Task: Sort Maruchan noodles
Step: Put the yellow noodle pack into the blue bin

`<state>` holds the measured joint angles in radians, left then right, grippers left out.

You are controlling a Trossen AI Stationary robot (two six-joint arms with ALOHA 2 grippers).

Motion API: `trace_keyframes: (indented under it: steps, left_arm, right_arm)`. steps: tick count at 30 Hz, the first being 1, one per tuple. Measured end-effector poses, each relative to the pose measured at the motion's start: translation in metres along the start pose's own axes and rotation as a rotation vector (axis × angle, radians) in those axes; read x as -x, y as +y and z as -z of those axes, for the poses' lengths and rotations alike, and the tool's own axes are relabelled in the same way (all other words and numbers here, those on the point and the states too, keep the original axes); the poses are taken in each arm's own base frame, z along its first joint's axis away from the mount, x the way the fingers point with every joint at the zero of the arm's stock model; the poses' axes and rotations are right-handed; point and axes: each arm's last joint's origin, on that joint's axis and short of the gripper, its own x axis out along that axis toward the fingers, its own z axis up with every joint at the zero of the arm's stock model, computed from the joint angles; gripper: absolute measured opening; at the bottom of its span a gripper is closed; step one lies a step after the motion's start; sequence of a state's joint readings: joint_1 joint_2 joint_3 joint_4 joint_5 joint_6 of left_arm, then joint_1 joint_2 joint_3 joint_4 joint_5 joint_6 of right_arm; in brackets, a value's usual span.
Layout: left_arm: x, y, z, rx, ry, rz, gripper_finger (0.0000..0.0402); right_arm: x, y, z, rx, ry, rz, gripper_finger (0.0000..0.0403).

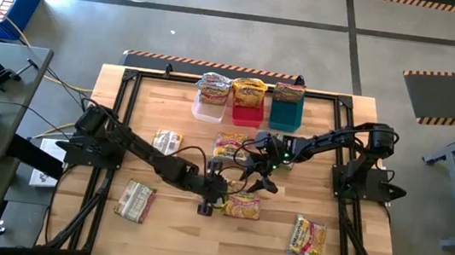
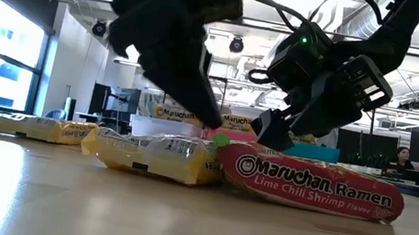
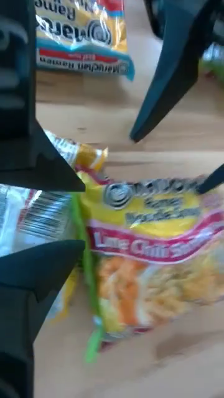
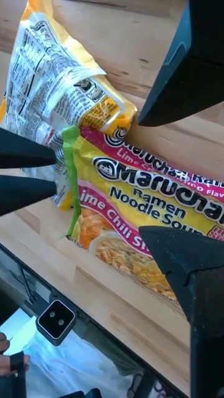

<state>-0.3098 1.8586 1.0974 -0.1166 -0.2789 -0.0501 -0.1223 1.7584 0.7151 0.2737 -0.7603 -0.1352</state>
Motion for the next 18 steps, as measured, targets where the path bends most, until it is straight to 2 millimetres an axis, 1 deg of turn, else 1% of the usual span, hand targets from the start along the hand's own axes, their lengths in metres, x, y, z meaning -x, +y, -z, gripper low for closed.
trace_keyframes:
  steps: [2, 4, 9, 14, 18]
  left_arm:
    - [-0.001, 0.001, 0.002, -0.035, 0.015, 0.002, 0.0142]
    - [-0.002, 0.004, -0.001, -0.040, -0.006, -0.003, 0.0154]
    - [-0.005, 0.018, -0.004, 0.055, -0.026, 0.023, 0.0174]
    - [-0.008, 0.030, -0.006, 0.123, -0.043, 0.033, 0.0182]
    - [-0.011, 0.033, -0.005, 0.133, -0.039, 0.102, 0.0181]
  right_arm:
    - [0.000, 0.000, 0.000, 0.001, -0.001, 0.000, 0.0268]
    - [0.000, 0.000, -0.001, 0.005, -0.004, 0.000, 0.0268]
    - [0.000, 0.000, -0.003, 0.021, -0.025, 0.003, 0.0268]
    - [0.000, 0.000, -0.004, 0.022, -0.027, 0.003, 0.0268]
    - [0.000, 0.000, -0.004, 0.022, -0.027, 0.002, 0.0268]
